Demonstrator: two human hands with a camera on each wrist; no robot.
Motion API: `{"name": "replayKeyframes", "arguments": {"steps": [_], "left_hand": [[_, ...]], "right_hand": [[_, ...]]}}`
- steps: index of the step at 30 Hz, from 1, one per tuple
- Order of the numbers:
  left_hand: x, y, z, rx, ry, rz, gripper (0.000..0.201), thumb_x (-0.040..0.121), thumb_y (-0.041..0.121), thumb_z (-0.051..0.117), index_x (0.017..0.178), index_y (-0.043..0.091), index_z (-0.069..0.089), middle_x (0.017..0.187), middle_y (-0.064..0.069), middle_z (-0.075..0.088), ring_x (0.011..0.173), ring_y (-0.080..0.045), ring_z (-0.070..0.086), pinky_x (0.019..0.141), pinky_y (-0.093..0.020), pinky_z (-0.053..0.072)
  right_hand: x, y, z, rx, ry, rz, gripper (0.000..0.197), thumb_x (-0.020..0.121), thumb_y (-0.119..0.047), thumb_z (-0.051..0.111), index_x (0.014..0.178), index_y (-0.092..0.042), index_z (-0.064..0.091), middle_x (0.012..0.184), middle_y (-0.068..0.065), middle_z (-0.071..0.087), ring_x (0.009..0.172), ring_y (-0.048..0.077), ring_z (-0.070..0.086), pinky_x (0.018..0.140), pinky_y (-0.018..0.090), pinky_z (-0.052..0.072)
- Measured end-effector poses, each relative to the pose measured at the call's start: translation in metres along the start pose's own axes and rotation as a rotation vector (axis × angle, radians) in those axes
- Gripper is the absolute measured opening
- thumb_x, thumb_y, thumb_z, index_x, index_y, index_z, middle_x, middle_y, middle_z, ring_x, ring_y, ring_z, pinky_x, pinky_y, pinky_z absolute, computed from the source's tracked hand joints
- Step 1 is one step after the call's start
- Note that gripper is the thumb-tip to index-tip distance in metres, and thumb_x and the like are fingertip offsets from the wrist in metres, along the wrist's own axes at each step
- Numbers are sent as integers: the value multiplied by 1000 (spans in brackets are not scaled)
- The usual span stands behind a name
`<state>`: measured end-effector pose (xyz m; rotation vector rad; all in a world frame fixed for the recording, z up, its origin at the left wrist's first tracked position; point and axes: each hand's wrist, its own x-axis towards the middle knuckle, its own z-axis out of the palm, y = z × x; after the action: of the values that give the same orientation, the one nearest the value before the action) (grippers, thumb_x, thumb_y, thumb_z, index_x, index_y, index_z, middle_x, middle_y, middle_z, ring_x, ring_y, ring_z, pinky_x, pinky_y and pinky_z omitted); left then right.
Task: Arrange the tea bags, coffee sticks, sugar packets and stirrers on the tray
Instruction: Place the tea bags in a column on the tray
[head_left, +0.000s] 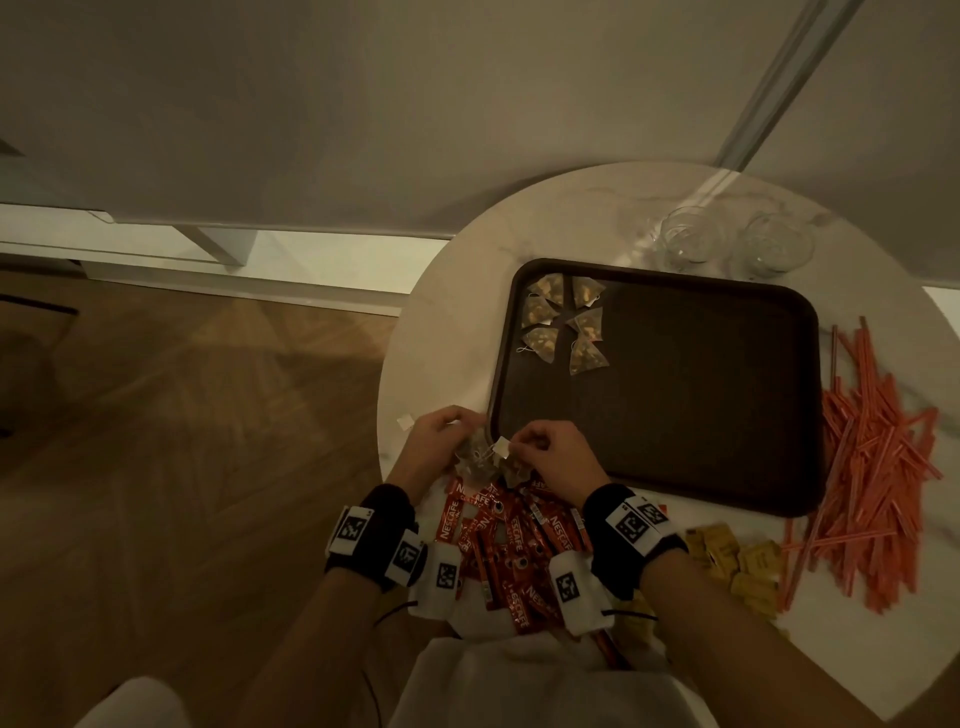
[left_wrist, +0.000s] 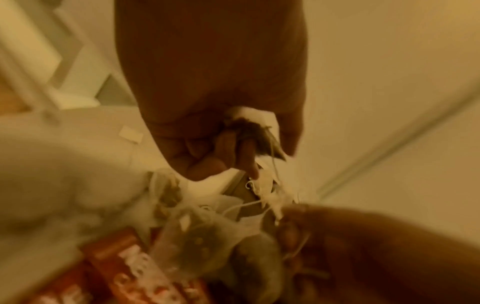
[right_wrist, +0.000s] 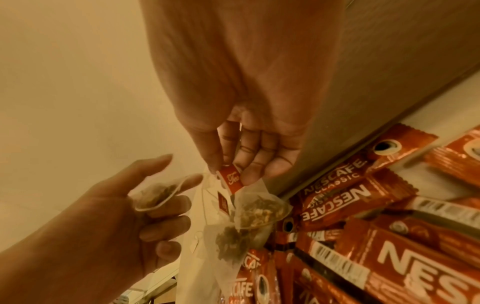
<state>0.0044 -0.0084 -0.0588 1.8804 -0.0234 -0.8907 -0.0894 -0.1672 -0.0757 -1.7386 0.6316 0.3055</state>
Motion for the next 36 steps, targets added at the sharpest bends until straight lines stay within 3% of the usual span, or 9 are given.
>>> {"name": "replayKeyframes", "arguments": {"steps": [3, 6, 11, 14, 18, 24, 29, 33, 36], "left_hand": [[4, -7, 3, 235, -107, 81, 11, 85, 27, 75, 93, 19, 74, 95, 2, 73, 86, -9, 69, 68, -20, 54], [7, -11, 4, 307, -123, 104, 7, 84, 25, 76, 87, 19, 76, 87, 3, 73, 85, -10, 69, 78, -28, 57], [6, -11, 2, 341, -208, 114, 9, 91, 19, 68, 85, 20, 75, 81, 7, 71, 76, -3, 65, 70, -17, 48], [8, -11, 0, 426, -253, 115, 12, 93, 18, 64, 86, 20, 73, 84, 5, 70, 79, -6, 64, 71, -18, 46], [9, -11, -1, 536, -306, 163, 15, 94, 17, 61, 85, 23, 71, 83, 12, 67, 77, 4, 60, 69, -11, 39], [9, -10, -1, 576, -306, 223, 15, 96, 22, 62, 91, 16, 75, 75, 16, 64, 65, 8, 57, 62, -7, 38], [12, -14, -8, 641, -201, 303, 21, 99, 25, 56, 90, 14, 72, 80, 6, 66, 74, -6, 60, 68, -27, 48], [13, -15, -11, 611, -208, 333, 20, 100, 25, 55, 91, 16, 71, 78, 11, 64, 74, -3, 59, 68, -26, 46], [12, -15, -12, 584, -252, 313, 19, 99, 23, 55, 91, 16, 70, 81, 6, 66, 76, -9, 62, 71, -32, 51]], "right_hand": [[0, 4, -1, 23, 7, -10, 9, 94, -13, 64, 92, -10, 72, 81, 0, 71, 75, 6, 65, 70, 17, 52], [0, 7, -2, 35, 14, -7, 12, 95, -13, 62, 91, -13, 73, 83, 0, 72, 74, 5, 64, 72, 18, 51], [-2, 11, 0, 23, 9, -12, 13, 96, -16, 60, 89, -17, 71, 84, -1, 71, 77, 9, 65, 73, 21, 51], [-3, 10, 2, 30, 6, -26, 12, 96, -16, 60, 90, -16, 70, 85, -1, 70, 78, 8, 64, 72, 19, 50], [-5, 8, 2, 17, -4, -52, 13, 97, -15, 58, 89, -16, 69, 86, 0, 70, 77, 8, 64, 71, 17, 51], [-3, 5, 3, 13, 7, -56, 13, 98, -14, 55, 90, -16, 65, 86, 0, 68, 77, 9, 62, 71, 20, 50], [-3, 10, 3, 29, -19, -31, 15, 99, -21, 57, 88, -16, 65, 81, 1, 66, 73, 9, 60, 70, 22, 49], [-2, 13, 0, 60, -88, -14, 8, 92, -24, 67, 93, -16, 68, 90, 7, 71, 83, 19, 67, 78, 31, 54], [-2, 14, -1, 93, -120, -24, 13, 90, -21, 70, 100, -13, 70, 90, 3, 71, 81, 13, 66, 77, 26, 54]]}}
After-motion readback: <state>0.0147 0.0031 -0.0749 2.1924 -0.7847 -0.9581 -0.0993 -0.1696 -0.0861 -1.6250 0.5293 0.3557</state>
